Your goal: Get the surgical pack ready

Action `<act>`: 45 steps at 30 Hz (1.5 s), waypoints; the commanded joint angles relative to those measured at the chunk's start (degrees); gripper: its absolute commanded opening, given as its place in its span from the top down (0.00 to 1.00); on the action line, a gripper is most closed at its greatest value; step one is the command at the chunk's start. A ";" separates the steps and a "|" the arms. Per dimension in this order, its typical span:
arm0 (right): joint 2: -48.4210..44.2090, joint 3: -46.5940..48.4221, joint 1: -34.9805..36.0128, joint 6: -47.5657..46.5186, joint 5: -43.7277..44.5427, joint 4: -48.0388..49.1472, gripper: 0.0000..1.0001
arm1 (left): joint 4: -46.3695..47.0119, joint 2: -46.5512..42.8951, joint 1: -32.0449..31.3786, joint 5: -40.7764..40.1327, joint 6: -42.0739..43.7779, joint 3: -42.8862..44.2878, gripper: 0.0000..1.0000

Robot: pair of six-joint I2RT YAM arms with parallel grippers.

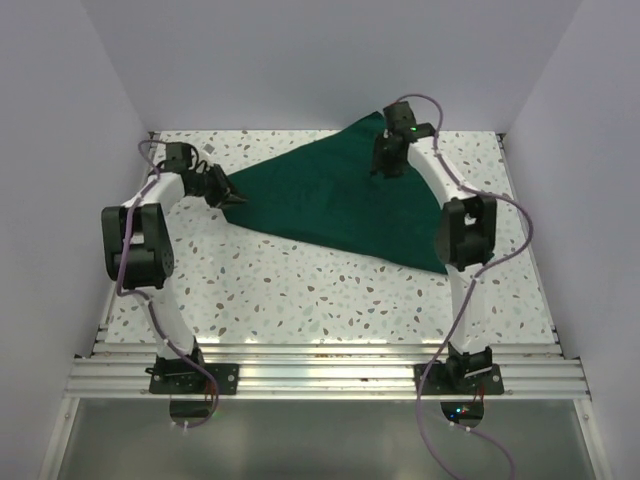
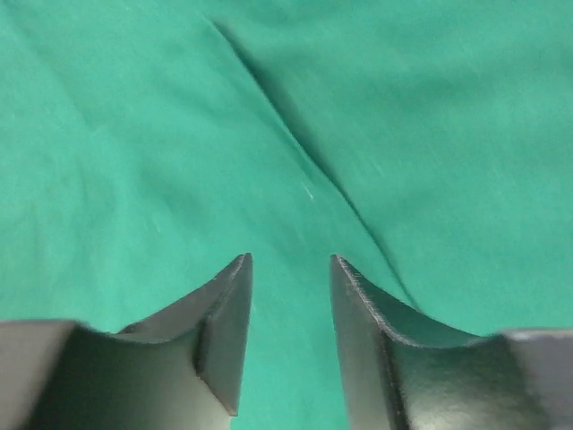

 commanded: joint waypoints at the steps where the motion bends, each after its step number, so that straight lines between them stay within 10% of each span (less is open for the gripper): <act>1: -11.82 -12.69 -6.30 5.99 -8.99 -0.23 0.58 | 4.88 6.57 -2.23 4.96 -2.21 7.25 0.82; 11: -28.54 -45.26 -10.71 2.12 -11.74 5.49 0.95 | -7.49 20.74 -2.86 -4.87 -0.81 24.84 0.89; 45: -26.87 -53.63 -21.87 -1.74 -10.77 1.27 0.96 | -12.26 3.71 2.95 -15.17 9.11 -6.01 0.92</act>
